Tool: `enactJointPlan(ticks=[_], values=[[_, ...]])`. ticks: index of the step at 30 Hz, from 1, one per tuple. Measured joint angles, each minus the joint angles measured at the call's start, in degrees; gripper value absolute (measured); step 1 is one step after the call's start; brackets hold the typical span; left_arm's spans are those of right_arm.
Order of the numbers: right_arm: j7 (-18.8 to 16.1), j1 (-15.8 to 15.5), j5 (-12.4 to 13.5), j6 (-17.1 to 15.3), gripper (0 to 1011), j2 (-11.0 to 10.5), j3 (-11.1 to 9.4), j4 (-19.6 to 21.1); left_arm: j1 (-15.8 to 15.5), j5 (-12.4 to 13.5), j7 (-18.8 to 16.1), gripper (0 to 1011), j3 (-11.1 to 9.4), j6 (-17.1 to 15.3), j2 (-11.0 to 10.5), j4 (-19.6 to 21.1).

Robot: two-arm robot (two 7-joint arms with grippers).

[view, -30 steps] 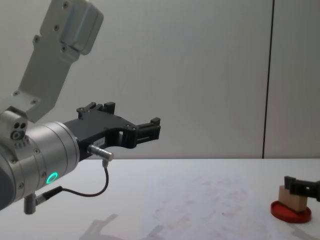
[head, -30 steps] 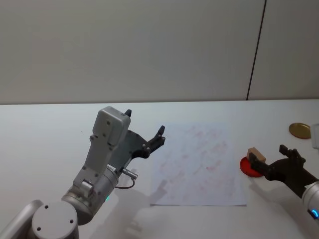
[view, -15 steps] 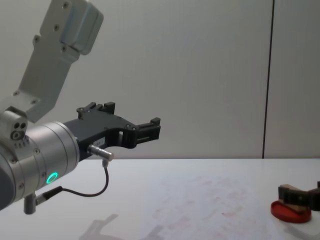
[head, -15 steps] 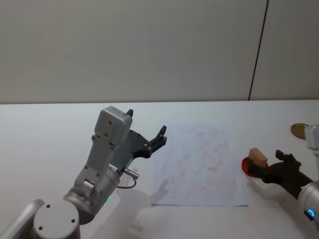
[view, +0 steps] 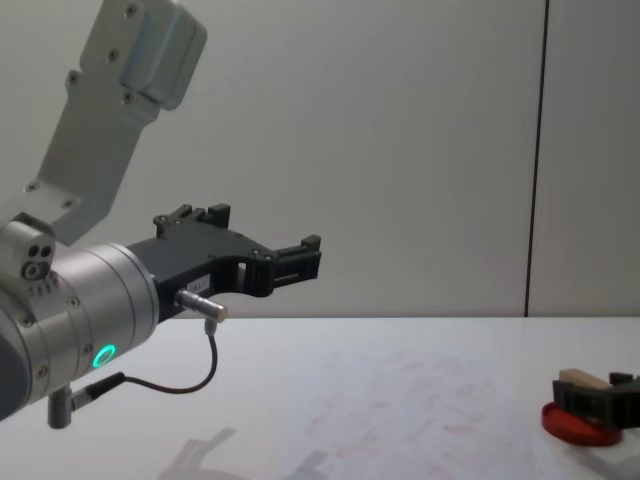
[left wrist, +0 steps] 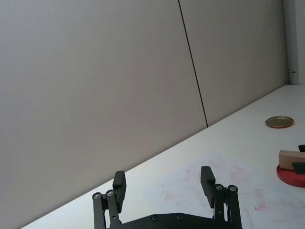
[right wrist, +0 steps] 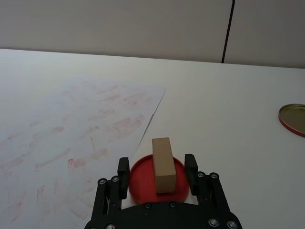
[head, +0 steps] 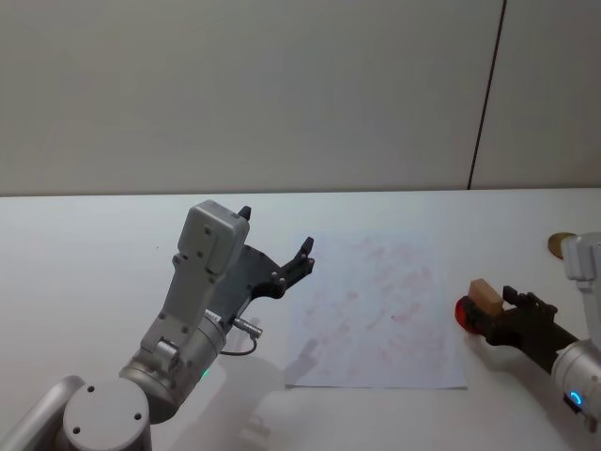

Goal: Use the one hand to pick up the stamp and affix it onto the A4 paper.

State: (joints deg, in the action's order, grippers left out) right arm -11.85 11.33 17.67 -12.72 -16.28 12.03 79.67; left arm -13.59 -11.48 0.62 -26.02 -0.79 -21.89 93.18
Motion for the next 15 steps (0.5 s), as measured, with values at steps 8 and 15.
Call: enactJointPlan(ticks=[8, 15], values=[[0.1, 0.7, -0.7, 0.1, 514, 0.5, 0.3, -1.1, 0.0, 0.0, 0.0, 993, 0.0, 0.0, 0.0, 0.0], [0.4, 1.0, -1.2, 0.5, 275, 0.6, 0.4, -1.6, 0.0, 0.0, 0.0, 993, 0.0, 0.0, 0.0, 0.0]])
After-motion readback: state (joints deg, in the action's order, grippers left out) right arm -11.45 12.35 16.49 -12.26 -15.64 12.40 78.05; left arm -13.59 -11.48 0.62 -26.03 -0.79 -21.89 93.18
